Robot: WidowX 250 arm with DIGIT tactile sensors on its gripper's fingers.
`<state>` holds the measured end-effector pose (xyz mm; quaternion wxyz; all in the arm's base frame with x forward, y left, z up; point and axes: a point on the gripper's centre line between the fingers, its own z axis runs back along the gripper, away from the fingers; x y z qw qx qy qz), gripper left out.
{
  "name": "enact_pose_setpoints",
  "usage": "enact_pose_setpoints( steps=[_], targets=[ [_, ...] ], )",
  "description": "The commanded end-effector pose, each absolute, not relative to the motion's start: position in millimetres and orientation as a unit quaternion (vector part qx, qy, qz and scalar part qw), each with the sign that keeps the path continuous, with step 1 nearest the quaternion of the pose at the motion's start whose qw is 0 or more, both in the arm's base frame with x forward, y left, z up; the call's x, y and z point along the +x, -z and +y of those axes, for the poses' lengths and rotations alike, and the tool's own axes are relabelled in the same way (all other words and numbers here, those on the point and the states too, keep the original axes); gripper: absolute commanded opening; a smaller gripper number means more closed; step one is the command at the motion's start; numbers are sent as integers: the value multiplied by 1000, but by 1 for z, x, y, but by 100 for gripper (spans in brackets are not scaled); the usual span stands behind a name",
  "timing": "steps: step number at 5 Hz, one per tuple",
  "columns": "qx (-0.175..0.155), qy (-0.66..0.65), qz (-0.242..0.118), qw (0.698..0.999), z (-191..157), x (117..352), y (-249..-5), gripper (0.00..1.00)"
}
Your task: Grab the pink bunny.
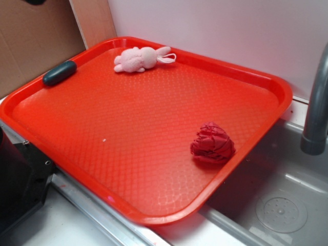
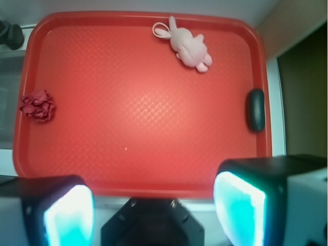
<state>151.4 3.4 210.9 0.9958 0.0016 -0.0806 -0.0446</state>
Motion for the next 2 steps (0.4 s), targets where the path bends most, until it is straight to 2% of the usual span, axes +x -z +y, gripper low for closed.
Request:
enact_pose_setpoints(
  steps=[1, 2],
  targets=[
    [40, 122, -131, 983, 31, 201, -176, 100],
    [19, 151, -136, 979, 46, 227, -153, 100]
  ],
)
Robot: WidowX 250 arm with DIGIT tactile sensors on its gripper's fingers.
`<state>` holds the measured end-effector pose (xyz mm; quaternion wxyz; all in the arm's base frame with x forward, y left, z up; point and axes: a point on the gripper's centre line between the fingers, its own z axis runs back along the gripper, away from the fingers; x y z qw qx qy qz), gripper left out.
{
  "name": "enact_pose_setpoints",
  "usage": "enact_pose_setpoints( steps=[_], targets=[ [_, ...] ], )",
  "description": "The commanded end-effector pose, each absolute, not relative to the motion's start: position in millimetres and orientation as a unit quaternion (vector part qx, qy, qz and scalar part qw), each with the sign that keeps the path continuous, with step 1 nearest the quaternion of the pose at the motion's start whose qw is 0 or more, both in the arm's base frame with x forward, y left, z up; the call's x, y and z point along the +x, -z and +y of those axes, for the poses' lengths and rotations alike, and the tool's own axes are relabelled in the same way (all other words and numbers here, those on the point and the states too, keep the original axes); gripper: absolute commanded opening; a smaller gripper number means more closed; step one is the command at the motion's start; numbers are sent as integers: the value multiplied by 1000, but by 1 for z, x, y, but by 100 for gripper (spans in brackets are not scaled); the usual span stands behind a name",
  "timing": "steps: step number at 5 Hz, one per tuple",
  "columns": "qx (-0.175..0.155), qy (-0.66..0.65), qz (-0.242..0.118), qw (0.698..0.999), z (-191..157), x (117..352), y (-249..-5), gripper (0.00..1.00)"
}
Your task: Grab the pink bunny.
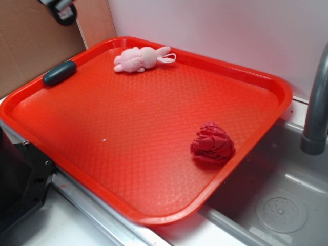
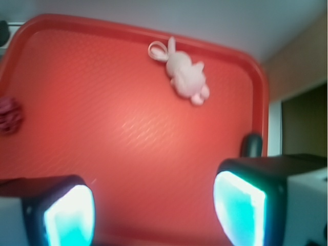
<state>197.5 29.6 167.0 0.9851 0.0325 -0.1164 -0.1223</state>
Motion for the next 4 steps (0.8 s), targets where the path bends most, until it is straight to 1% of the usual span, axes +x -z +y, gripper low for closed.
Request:
enact_pose_setpoints(
  steps=[1, 2, 3, 4],
  targets=[
    [21, 149, -126, 981, 59, 252, -123, 100],
    [39, 147, -121, 981, 61, 269, -100, 100],
    [65, 145, -113, 981, 65, 288, -79, 100],
    [77, 143, -102, 981, 69, 304, -61, 100]
  ],
)
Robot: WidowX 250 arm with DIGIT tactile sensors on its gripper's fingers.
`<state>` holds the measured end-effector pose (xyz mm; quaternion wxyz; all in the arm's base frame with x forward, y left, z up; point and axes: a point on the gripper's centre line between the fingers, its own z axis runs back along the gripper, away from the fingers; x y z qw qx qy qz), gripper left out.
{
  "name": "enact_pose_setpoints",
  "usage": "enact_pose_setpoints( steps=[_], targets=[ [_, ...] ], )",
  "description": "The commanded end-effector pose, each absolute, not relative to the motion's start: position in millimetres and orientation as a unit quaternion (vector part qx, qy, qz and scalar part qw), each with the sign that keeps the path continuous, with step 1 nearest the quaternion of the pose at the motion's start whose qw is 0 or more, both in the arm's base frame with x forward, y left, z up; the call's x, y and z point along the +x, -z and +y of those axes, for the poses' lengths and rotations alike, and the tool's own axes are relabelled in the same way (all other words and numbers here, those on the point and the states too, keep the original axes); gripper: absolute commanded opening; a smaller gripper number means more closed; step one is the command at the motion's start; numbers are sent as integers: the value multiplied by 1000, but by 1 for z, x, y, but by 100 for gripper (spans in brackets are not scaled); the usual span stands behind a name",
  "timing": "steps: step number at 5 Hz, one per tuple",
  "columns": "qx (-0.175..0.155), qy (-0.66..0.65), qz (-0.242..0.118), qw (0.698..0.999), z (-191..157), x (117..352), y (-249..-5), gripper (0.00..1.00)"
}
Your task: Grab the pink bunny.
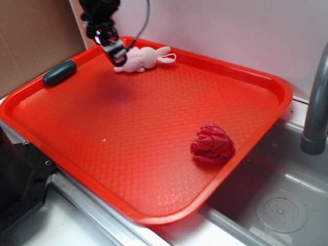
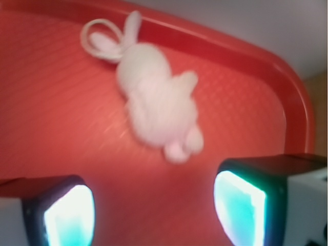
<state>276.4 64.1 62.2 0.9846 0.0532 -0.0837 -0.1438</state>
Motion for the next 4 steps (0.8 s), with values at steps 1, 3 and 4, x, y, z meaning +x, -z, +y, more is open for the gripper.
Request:
enact_pose_setpoints(
  steps=[1, 3, 4],
  targets=[
    [66, 158, -96, 981, 69, 318, -45, 100],
    [73, 169, -82, 980, 69, 325, -25, 0],
    [74, 163, -81, 980, 66, 319, -30, 0]
  ],
)
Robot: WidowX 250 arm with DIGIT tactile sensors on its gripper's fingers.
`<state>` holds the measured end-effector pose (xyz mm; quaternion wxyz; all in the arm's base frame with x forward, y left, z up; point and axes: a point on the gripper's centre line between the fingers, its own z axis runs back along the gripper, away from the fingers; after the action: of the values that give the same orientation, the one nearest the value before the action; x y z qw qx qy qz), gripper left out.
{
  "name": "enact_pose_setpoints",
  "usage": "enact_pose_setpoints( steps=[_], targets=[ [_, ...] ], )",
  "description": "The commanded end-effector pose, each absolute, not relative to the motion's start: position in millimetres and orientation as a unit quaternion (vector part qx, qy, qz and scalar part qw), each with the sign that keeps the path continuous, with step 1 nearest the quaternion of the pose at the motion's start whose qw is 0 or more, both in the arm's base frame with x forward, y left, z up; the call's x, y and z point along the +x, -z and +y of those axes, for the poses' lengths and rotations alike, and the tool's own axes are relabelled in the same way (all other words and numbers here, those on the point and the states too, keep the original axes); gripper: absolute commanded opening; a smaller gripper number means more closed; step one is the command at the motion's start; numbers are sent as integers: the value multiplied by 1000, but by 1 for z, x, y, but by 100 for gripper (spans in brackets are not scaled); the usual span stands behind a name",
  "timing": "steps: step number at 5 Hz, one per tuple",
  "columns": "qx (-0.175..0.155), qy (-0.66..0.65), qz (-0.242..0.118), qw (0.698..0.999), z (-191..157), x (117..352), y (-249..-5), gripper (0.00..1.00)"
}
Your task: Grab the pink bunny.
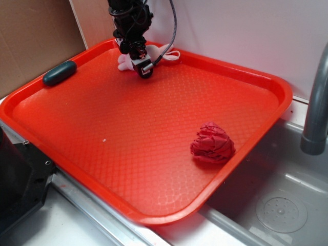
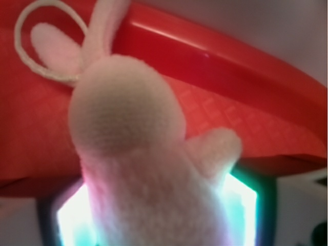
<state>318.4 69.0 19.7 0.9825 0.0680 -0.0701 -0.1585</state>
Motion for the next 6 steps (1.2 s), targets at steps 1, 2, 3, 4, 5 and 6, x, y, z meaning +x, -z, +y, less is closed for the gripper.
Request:
enact_pose_setpoints(
  steps=[1, 2, 3, 4, 5, 6],
  targets=[
    [110, 106, -57, 987, 59, 307, -52, 0],
    [115, 33, -61, 991, 47, 288, -77, 0],
    [86, -19, -56, 995, 35, 267, -103, 0],
    [14, -47, -49, 998, 24, 241, -138, 0],
    [-17, -50, -53, 997, 15, 218, -163, 0],
    [-19, -58, -54, 997, 8, 197, -180, 0]
  ],
)
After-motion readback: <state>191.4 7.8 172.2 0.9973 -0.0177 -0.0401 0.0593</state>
